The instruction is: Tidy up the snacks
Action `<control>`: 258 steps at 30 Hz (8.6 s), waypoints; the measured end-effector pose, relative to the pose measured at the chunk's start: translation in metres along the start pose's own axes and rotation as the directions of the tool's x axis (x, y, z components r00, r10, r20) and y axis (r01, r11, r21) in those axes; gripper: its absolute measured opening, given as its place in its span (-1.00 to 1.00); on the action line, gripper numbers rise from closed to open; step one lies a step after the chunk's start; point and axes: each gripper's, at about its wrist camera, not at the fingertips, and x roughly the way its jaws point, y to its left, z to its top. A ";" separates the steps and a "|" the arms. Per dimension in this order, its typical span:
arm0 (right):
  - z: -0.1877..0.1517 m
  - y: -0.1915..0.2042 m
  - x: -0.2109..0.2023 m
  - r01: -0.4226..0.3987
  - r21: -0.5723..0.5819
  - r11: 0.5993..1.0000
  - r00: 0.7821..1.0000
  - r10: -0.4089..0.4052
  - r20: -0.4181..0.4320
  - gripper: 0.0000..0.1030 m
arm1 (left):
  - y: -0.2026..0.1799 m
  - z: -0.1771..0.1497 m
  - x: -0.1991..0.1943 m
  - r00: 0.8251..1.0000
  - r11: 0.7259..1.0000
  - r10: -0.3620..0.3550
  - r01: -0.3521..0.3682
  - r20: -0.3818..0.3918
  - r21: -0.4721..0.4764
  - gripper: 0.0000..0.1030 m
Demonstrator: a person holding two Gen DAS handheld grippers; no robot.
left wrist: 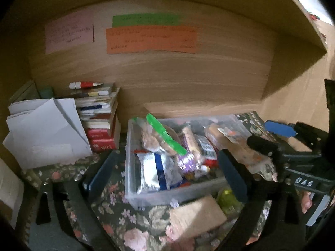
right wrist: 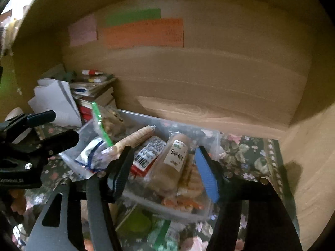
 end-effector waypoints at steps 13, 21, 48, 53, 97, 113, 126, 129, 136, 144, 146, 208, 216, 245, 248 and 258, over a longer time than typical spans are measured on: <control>-0.053 -0.016 -0.029 0.021 0.027 0.999 0.999 -0.020 -0.041 0.29 | -0.018 -0.058 0.016 0.985 0.999 -0.035 0.033 -0.167 -0.012 0.97; -0.083 -0.029 -0.012 0.013 0.081 0.997 0.990 -0.001 -0.141 0.29 | -0.031 -0.074 0.045 0.969 0.999 -0.044 0.040 -0.245 -0.019 0.97; -0.100 -0.020 0.028 -0.060 0.108 0.992 0.963 0.086 -0.256 -0.21 | -0.035 -0.092 0.048 0.965 0.998 -0.061 0.057 -0.256 -0.025 0.73; -0.099 -0.019 0.010 -0.046 0.098 0.994 0.973 0.067 -0.219 -0.22 | -0.021 -0.080 0.023 0.975 0.997 -0.068 0.060 -0.209 -0.042 0.73; 0.006 -0.037 0.077 0.068 0.073 0.995 0.992 -0.060 -0.113 -0.22 | 0.007 0.000 0.078 0.993 1.000 -0.014 0.013 -0.118 -0.010 0.74; 0.011 -0.025 0.051 0.066 0.043 0.997 0.995 -0.062 -0.078 0.28 | 0.014 0.004 0.059 0.995 0.999 -0.003 -0.001 -0.096 -0.042 0.90; -0.024 0.008 0.002 -0.036 0.025 0.999 0.997 0.037 -0.064 0.46 | 0.013 -0.014 0.003 0.999 1.000 -0.007 0.007 -0.036 -0.022 0.99; -0.038 0.013 0.004 -0.050 0.033 0.998 0.994 0.053 -0.094 0.46 | 0.014 -0.026 -0.001 0.999 1.000 -0.004 0.003 -0.055 -0.016 0.99; -0.068 0.020 0.026 -0.054 0.047 0.997 0.980 0.062 -0.190 0.34 | 0.018 -0.054 -0.003 0.995 1.000 0.002 -0.004 -0.103 -0.022 0.99; -0.074 0.019 0.055 -0.106 0.093 0.990 0.951 0.129 -0.282 -0.02 | 0.020 -0.075 0.004 0.986 0.998 -0.015 0.006 -0.163 -0.057 0.99; -0.073 0.019 0.059 -0.125 0.099 0.987 0.945 0.149 -0.291 -0.20 | 0.018 -0.078 0.005 0.984 0.998 -0.026 0.015 -0.174 -0.064 0.99; -0.023 -0.034 -0.011 -0.017 0.104 0.994 1.000 0.018 -0.002 -0.26 | -0.062 0.007 0.013 0.994 0.994 -0.106 0.106 -0.011 -0.005 0.25; -0.012 -0.043 0.023 -0.007 0.109 0.994 0.999 0.012 -0.045 -0.26 | -0.064 0.017 0.054 0.994 0.996 -0.093 0.093 -0.051 0.002 0.25; 0.004 -0.046 -0.011 -0.009 0.126 0.992 1.000 0.006 0.028 -0.01 | -0.055 0.026 0.004 0.995 0.997 -0.067 0.070 0.078 -0.028 0.67; 0.008 -0.041 -0.040 -0.011 0.128 0.992 0.996 0.000 0.088 -0.01 | -0.055 0.025 -0.030 0.987 0.999 -0.050 0.053 0.153 -0.011 0.67; 0.006 -0.007 -0.135 -0.023 0.104 0.994 0.958 -0.007 0.285 0.16 | -0.056 0.006 -0.139 0.928 1.000 0.016 -0.022 0.372 0.011 0.84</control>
